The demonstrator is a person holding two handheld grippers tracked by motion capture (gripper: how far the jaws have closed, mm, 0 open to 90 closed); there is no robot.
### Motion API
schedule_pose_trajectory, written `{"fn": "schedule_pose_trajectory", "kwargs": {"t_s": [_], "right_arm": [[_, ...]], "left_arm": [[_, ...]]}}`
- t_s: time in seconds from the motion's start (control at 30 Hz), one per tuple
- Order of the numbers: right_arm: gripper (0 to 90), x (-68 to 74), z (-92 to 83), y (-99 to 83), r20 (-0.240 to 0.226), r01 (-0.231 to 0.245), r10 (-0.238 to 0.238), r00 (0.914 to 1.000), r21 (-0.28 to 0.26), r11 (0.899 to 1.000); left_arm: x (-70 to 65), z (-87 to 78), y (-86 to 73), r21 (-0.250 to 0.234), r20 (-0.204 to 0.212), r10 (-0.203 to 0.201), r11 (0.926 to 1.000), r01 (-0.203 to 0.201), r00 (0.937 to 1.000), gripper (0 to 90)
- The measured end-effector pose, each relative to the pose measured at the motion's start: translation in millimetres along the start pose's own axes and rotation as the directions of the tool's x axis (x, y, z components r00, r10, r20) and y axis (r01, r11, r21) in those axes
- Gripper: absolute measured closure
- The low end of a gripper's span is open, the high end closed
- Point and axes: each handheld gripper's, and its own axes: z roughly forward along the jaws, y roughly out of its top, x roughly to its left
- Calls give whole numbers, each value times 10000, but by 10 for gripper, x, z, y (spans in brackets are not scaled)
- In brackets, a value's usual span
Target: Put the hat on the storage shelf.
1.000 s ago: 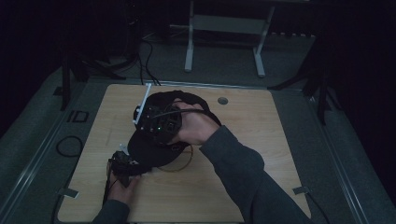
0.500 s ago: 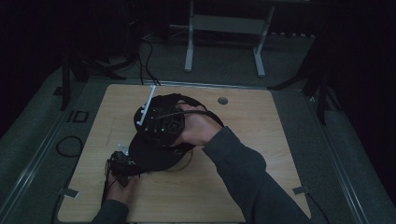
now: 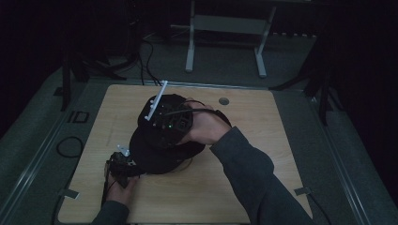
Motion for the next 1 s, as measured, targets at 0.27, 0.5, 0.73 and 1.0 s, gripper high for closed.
{"fn": "schedule_pose_trajectory", "kwargs": {"t_s": [0.27, 0.5, 0.73, 1.0], "right_arm": [[563, -17, 18, -38, -6, -70, 70, 10000, -53, 10000], [562, -15, 17, -55, -2, -101, 101, 9999, -116, 9999], [563, -22, 22, -87, -48, -136, 135, 9999, -170, 9998], [563, -24, 23, -99, -71, -166, 164, 9998, -180, 9997]], "left_arm": [[42, -13, -17, -12, -62, -82, 10000, 81, 9999, 12], [66, -25, -28, 1, -67, -60, 10000, 60, 10000, 12], [79, -33, -36, 1, -47, -63, 10000, 63, 10000, 12], [84, -35, -36, 29, -44, 5, 10000, -5, 10000, 12]]}}
